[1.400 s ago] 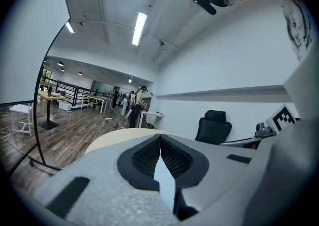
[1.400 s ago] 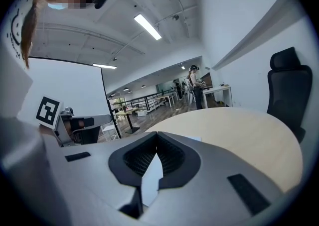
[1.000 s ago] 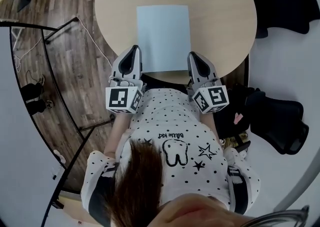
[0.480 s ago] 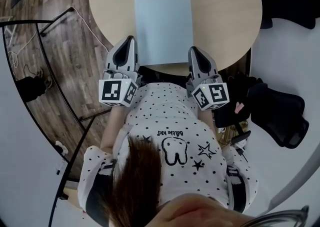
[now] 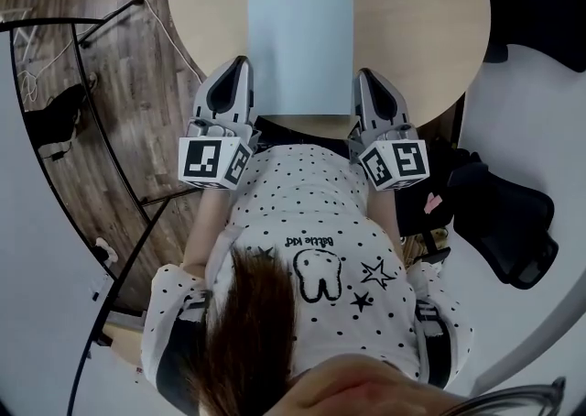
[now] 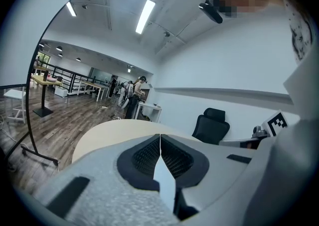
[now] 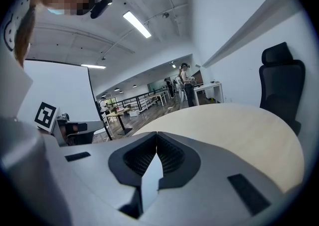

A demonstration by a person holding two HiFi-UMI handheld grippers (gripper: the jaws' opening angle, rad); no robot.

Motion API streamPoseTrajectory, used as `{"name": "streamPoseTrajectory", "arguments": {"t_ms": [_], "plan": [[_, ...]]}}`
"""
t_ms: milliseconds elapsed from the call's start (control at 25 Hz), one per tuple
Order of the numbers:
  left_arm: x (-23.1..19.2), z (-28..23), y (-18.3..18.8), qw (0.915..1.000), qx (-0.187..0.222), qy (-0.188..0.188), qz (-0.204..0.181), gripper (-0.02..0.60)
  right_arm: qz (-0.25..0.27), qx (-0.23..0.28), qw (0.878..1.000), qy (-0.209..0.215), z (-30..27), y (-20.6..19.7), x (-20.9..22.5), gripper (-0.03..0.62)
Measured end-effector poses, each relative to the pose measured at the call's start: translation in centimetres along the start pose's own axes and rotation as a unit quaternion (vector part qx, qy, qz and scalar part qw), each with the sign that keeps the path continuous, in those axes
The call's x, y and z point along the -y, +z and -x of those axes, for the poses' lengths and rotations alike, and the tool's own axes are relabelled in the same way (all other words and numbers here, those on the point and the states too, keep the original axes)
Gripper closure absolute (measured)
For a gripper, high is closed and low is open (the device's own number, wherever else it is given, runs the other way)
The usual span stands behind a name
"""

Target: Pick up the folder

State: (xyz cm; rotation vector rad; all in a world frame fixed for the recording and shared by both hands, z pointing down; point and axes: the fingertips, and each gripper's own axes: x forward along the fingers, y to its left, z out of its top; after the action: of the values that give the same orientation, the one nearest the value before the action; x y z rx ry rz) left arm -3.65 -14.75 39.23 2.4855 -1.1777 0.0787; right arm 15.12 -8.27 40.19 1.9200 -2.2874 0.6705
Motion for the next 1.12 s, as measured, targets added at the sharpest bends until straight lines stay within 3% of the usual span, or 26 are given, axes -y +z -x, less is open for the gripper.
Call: {"name": "streamPoseTrajectory", "arguments": {"t_ms": [360,440,480,560,760,960,1120], "plan": [[-3.0,-0.7,0.0,0.9994,-0.030,0.016,0.001,0.560,0.005,-0.001,1.000,0.013,-2.2,0.8,0.5,0.585],[-3.6,-1.7,0.0,0.9994,-0.030,0.020,0.003,0.560,0.002,-0.006,1.000,0.015,-3.1,0.6,1.1,0.552],[-3.9,-2.2,-0.1,0.9993,-0.031,0.021,0.007,0.553,0.001,-0.010,1.000,0.017,-3.5,0.4,1.3,0.547],[-4.1,-3.0,-0.5,0.9988,-0.042,0.019,0.018,0.465,-0.001,-0.015,1.000,0.020,-4.0,0.2,1.7,0.533],[-4.7,-5.1,-3.0,0.9959,-0.082,0.017,0.034,0.445,-0.009,-0.034,0.999,0.023,-5.3,-0.5,3.2,0.498],[-5.8,-6.5,-5.5,0.9869,-0.128,0.008,0.098,0.387,-0.031,-0.056,0.998,0.016,-6.3,-1.6,4.9,0.476],[-7.8,-7.5,-6.2,0.9833,-0.145,0.012,0.110,0.379,-0.042,-0.071,0.997,0.003,-7.8,-2.5,5.6,0.468]]}}
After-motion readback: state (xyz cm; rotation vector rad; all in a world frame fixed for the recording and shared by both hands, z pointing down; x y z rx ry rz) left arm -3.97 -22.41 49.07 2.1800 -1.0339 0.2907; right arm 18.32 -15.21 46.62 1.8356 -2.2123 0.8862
